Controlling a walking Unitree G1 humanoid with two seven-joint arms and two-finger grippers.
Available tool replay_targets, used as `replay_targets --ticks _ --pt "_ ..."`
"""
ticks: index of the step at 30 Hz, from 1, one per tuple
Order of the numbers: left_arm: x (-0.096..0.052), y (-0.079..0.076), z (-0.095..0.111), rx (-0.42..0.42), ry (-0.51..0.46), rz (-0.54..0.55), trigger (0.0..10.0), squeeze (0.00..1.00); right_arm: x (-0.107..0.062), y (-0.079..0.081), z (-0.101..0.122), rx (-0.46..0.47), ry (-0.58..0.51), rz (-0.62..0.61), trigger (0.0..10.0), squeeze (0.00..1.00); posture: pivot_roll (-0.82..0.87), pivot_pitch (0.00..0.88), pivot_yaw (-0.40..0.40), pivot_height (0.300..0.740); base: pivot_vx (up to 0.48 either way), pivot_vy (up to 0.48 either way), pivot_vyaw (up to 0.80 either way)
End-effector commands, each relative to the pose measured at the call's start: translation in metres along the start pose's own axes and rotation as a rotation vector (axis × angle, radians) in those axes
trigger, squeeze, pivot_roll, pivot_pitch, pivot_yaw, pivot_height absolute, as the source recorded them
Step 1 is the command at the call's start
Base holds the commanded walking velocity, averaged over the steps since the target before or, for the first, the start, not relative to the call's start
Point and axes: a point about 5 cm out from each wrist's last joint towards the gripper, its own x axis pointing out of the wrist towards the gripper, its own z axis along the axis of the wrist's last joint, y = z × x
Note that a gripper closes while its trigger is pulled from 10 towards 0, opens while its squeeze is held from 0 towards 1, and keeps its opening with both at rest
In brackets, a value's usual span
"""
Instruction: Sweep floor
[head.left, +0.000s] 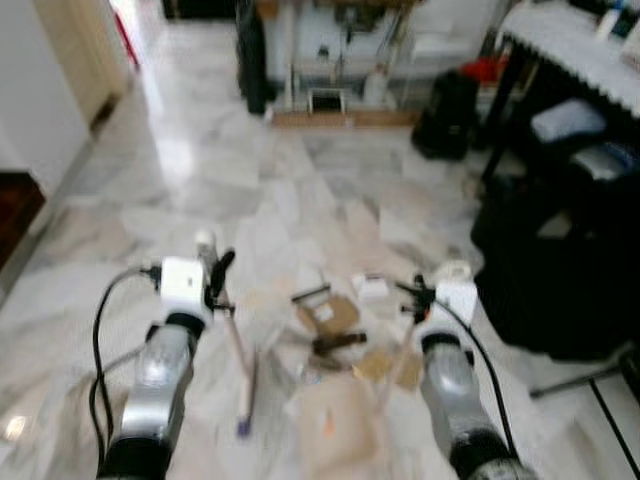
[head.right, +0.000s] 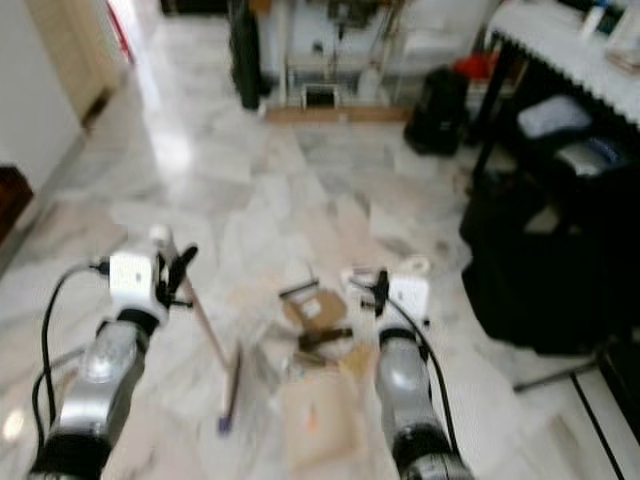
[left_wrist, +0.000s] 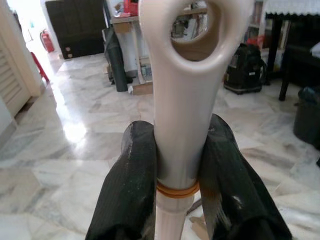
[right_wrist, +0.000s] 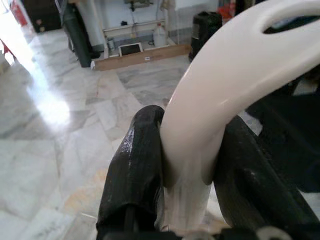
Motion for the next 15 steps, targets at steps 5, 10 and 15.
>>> replay_targets --ticks 5,10,15 --pt "0.0036 -0.0059 0.0116 0.006 -0.058 -0.016 10.0 0.00 0.0030 -0.0093 0.0081 -0.007 -0.038 -0.026 10.0 0.00 0.07 0.000 -0.007 0.740 0.105 0.000 0.00" --pt "0.0041 -0.0052 0.0123 0.005 -0.059 -0.015 10.0 0.00 0.0026 -0.0133 0.0081 -0.013 -0.039 -0.040 10.0 0.00 0.06 0.012 -0.003 0.740 0.264 0.000 0.00" --pt "0.0036 -0.0058 0.0122 0.007 -0.056 -0.023 10.0 0.00 0.0022 -0.0145 0.0082 -0.014 -0.040 -0.044 10.0 0.00 0.06 0.019 0.000 0.740 0.259 0.000 0.00"
